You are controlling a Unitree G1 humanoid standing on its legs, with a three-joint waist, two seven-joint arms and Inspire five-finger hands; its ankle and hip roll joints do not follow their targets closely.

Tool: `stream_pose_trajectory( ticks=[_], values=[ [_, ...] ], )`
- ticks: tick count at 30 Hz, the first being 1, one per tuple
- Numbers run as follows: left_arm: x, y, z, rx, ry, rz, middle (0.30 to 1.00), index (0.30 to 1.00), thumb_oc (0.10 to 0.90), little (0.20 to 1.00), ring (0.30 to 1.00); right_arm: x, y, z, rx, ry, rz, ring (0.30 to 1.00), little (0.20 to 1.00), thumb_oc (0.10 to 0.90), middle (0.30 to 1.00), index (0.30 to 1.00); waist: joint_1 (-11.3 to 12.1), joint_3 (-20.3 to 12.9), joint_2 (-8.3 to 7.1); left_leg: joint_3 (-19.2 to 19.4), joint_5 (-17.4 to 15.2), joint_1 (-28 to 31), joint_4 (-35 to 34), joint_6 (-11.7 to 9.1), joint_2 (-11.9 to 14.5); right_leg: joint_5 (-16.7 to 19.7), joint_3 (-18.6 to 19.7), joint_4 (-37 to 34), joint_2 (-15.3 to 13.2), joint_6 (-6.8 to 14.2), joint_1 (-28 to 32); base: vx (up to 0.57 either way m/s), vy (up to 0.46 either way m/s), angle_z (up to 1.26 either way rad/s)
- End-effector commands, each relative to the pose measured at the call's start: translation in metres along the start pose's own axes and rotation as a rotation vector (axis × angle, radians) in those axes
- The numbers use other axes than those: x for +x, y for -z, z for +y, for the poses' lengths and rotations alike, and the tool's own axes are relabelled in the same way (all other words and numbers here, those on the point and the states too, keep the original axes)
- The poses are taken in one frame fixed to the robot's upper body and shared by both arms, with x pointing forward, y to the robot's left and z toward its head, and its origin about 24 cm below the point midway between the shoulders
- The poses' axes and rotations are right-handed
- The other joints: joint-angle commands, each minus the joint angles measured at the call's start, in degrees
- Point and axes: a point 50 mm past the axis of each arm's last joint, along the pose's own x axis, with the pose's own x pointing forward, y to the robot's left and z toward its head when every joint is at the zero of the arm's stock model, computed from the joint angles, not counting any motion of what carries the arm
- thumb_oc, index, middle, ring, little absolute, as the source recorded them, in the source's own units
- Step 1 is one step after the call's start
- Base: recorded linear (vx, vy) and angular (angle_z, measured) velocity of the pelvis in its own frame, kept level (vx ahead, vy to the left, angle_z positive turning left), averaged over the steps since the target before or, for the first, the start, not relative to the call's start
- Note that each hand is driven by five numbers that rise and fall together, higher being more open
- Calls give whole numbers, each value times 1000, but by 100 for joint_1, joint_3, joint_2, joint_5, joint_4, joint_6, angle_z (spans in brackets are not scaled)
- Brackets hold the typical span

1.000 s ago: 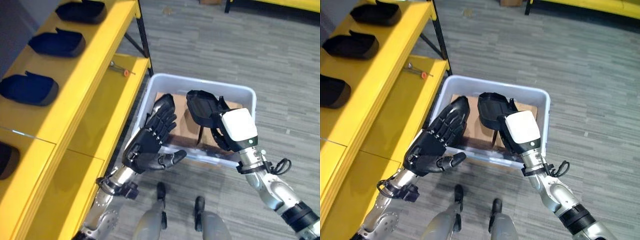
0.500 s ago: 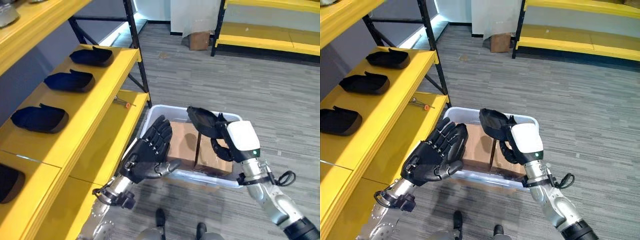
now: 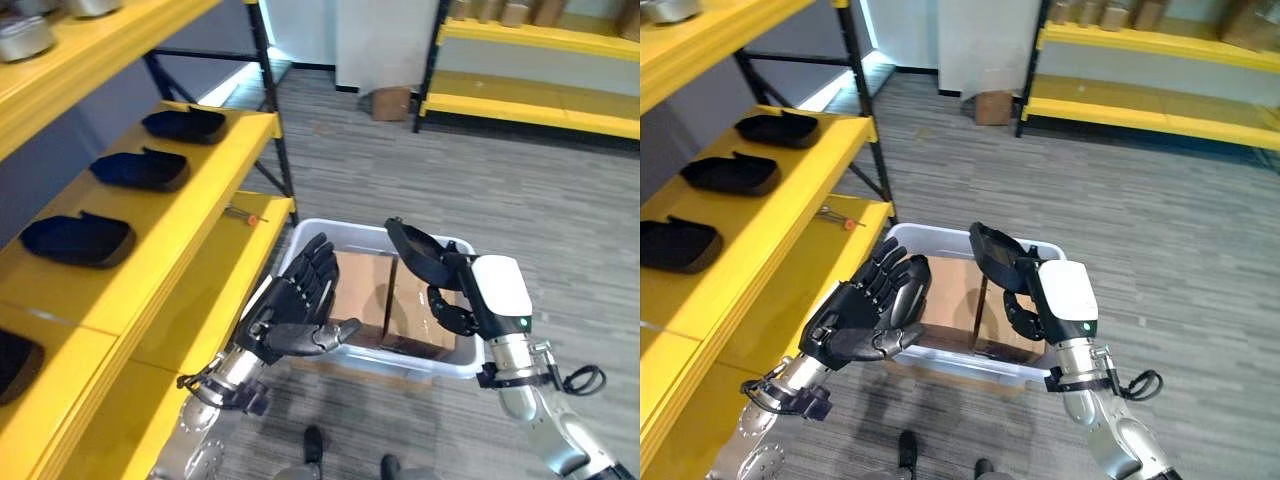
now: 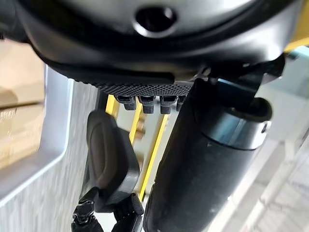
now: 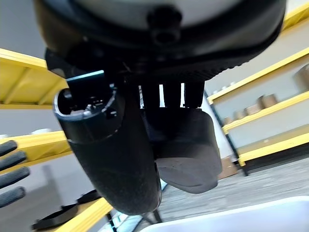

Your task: Move parts from the plastic box to the shelf.

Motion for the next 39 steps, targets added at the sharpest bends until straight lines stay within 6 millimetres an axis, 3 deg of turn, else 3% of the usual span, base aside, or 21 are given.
stream_pose_trajectory(
  ticks=[1,5,7,9,10,15,19,20,21,28,31,33,39],
  values=[
    [10,-36,3,85,22,-189,1000,1000,900,1000,1000,35,-27,-48,85,306,-199,300,300,400,300,300,25,-535,-302,-207,-582,381,-43,188,-491,559,290,-155,203,1,-262,-56,-110,9],
    [4,-35,5,81,-22,-192,1000,1000,900,1000,1000,36,-32,-50,100,311,-220,300,300,400,300,300,102,-464,-280,-295,-507,210,-43,151,-534,593,251,-279,227,-51,-298,-69,-92,8],
    [4,-35,4,80,-3,-189,1000,1000,900,1000,1000,34,-32,-52,89,327,-212,300,300,400,300,300,83,-440,-261,-83,-496,121,-43,130,-525,615,110,-342,201,-47,-332,-118,-60,27],
    [5,-35,-1,78,69,-179,1000,1000,900,1000,1000,28,-24,-56,55,367,-160,300,300,400,300,300,-54,-356,-235,716,-491,75,-43,-6,-312,613,-312,-401,45,6,-340,-143,-18,61],
    [6,-35,-3,81,79,-176,1000,1000,900,1000,1000,26,-22,-56,50,373,-152,300,300,400,300,300,-102,-323,-233,886,-455,90,-43,-55,-220,627,-419,-402,-9,19,-347,-82,25,121],
    [13,-38,-8,156,99,-174,1000,1000,900,1000,1000,30,-21,-56,36,351,-163,300,300,400,300,300,-264,-282,-254,1334,-380,374,163,-216,310,608,-630,-250,-294,0,-388,-41,130,87],
    [21,-45,-2,127,75,-209,1000,1000,900,1000,1000,28,-18,-58,29,364,-169,300,300,400,300,300,-477,-306,-307,1842,79,566,386,-411,928,643,-908,-235,-498,6,-340,-67,227,86],
    [25,-46,-3,144,77,-228,1000,1000,900,1000,1000,26,-17,-59,23,371,-180,300,300,400,300,300,-604,-306,-328,2051,271,758,481,-530,1203,627,-1057,-200,-601,-3,-297,-63,262,100],
    [25,-46,-4,144,75,-235,1000,1000,900,1000,1000,25,-17,-59,19,373,-189,300,300,400,300,300,-634,-309,-323,2083,289,818,497,-551,1238,628,-1084,-190,-629,-4,-298,-76,328,87],
    [24,-41,-9,163,70,-199,1000,1000,900,1000,1000,22,-20,-61,53,361,-244,300,300,400,300,300,-633,-310,-100,2216,114,889,373,-531,1015,600,-1163,-154,-811,125,-173,-32,319,43],
    [20,-43,-6,173,30,-202,1000,1000,900,1000,1000,24,-26,-64,69,379,-270,300,300,400,300,300,-547,-348,-52,2202,-162,964,203,-414,827,623,-1201,-122,-949,235,-126,-47,396,35],
    [15,-45,-3,187,4,-200,1000,1000,900,1000,1000,28,-33,-66,92,399,-281,300,300,400,300,300,-394,-397,-76,2201,-520,1080,15,-279,628,693,-1345,-144,-1111,360,-69,-82,429,52],
    [5,-47,-2,215,-18,-196,1000,1000,900,1000,1000,36,-53,-69,128,422,-341,300,300,400,300,300,67,-440,-151,2081,-764,1070,-43,-41,324,1014,-1872,-332,-1532,672,80,-103,301,28]
  ],
)
